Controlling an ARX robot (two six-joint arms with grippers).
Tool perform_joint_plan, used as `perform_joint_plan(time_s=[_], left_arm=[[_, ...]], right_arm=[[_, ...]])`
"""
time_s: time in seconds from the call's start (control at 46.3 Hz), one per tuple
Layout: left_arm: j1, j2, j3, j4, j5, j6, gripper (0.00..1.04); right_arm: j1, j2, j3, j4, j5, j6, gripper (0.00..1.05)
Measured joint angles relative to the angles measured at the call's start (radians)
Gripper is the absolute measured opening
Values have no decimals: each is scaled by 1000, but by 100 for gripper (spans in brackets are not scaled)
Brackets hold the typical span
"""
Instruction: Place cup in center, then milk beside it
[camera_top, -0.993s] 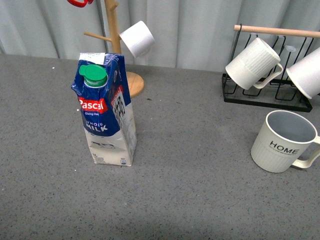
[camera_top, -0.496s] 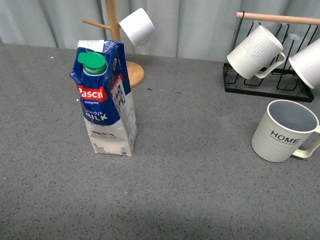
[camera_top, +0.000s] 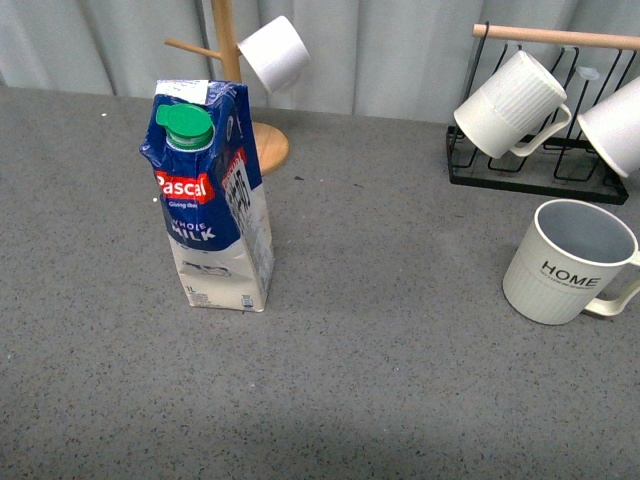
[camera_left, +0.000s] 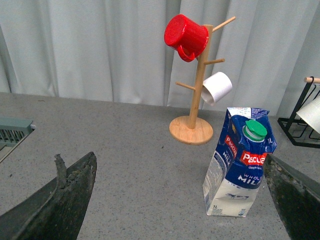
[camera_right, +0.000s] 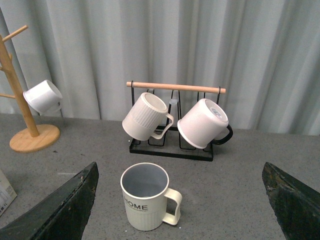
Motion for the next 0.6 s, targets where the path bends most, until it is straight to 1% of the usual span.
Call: perform_joint_plan(time_s=[0.604], left_arm=[[0,0,0,0,0,0,98]], right_arm=[[0,0,0,0,0,0,96]])
